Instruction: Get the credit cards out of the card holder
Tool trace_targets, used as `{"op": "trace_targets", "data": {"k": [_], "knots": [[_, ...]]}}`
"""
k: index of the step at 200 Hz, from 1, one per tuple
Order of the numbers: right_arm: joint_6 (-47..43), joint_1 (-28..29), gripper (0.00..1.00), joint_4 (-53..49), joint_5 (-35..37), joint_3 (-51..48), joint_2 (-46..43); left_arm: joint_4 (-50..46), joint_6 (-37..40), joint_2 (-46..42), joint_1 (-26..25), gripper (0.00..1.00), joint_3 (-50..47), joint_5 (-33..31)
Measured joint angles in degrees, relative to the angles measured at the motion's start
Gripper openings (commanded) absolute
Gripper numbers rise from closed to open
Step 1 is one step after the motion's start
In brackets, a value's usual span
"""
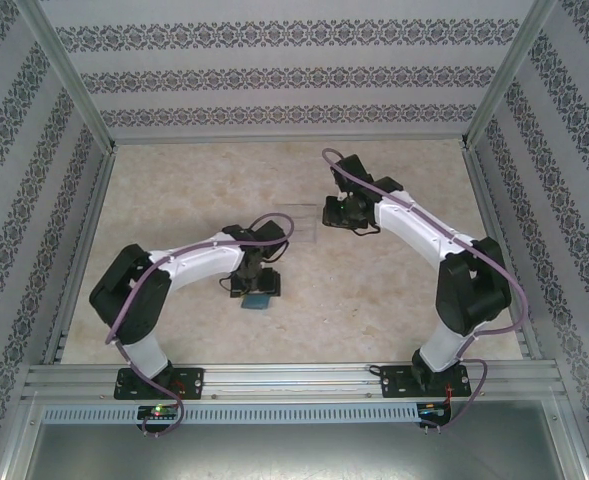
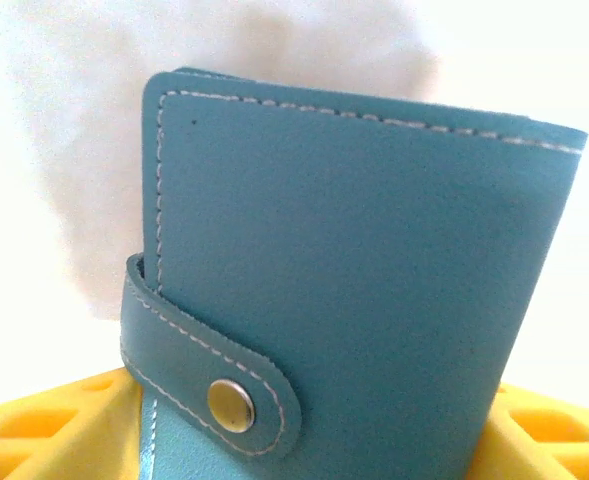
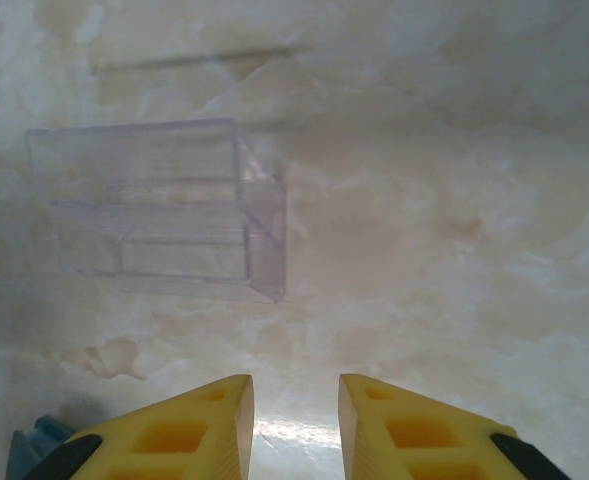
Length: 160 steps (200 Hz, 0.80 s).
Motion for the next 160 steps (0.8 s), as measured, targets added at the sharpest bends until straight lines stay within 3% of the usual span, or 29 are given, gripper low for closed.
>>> {"op": "trace_targets", "data": {"k": [65,160], "knots": [[-1.25,-2.56,0.31,1.03,-1.03,-5.79,-3.63,-0.26,-1.68,10.58,-3.43,0.71,10.73,0.2],[1.9,-1.31,0.39,5.68,-6.86,-14.49,-8.0,-0.22,-1.81,7.39,-3.63,0.76,11.23,-0.68]]}}
